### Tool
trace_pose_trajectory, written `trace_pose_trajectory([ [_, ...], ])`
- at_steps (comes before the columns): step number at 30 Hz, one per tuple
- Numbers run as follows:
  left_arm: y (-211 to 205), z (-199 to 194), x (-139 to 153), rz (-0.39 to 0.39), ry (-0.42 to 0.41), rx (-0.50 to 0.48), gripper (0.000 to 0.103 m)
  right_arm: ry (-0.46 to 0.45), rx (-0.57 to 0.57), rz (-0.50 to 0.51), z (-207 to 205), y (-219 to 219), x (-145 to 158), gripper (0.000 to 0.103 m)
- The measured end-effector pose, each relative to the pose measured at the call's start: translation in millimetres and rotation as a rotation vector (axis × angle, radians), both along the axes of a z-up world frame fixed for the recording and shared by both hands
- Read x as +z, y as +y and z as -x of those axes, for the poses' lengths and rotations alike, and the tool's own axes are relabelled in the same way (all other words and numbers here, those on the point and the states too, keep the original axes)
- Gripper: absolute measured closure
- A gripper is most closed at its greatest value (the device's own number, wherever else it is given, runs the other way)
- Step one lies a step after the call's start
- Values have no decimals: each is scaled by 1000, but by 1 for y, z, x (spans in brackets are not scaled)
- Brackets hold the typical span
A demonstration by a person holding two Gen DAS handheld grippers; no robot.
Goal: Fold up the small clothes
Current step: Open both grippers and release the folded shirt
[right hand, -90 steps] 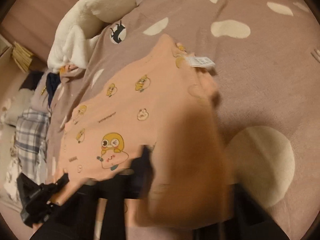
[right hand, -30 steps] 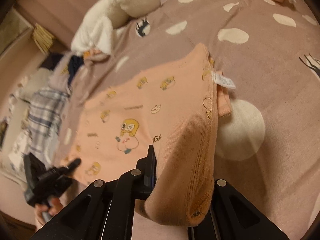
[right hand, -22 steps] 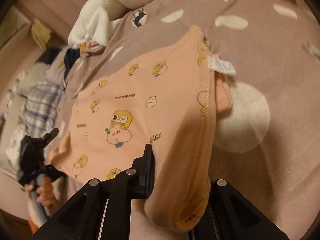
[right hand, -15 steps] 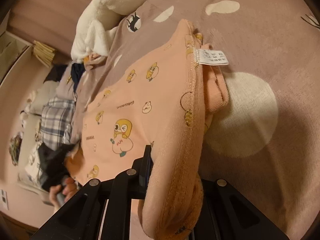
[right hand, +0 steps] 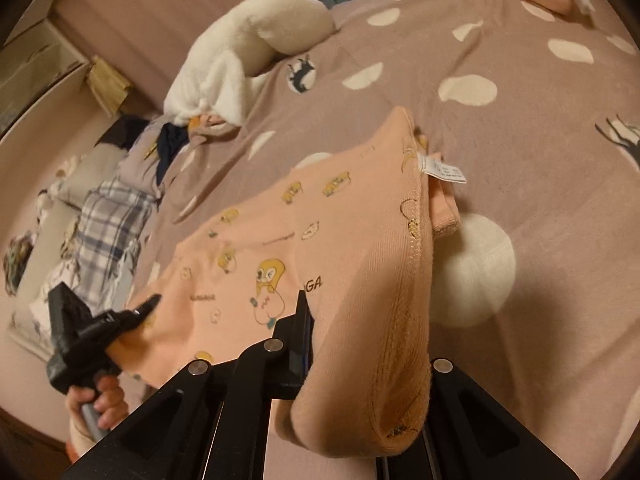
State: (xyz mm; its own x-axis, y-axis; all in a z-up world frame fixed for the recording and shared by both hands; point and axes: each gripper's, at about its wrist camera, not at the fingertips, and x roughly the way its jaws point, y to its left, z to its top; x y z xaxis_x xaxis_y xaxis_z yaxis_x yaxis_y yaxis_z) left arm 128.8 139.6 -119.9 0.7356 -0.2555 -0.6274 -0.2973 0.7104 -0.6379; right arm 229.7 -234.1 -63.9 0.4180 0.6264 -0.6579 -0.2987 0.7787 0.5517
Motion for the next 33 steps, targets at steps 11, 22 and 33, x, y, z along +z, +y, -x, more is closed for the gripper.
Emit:
trace_pose_trajectory([
  [11,-2,62,-13,97,75,-76,94,56,67,-10,50,-19,-5,96],
  [22,-17,94,-13,-218,128,-65,77,92,76,176,80,-15,-23,96],
  [33,-8,110,-15,-284,110,-37,47,48,1,199,82,-36,-21,83],
])
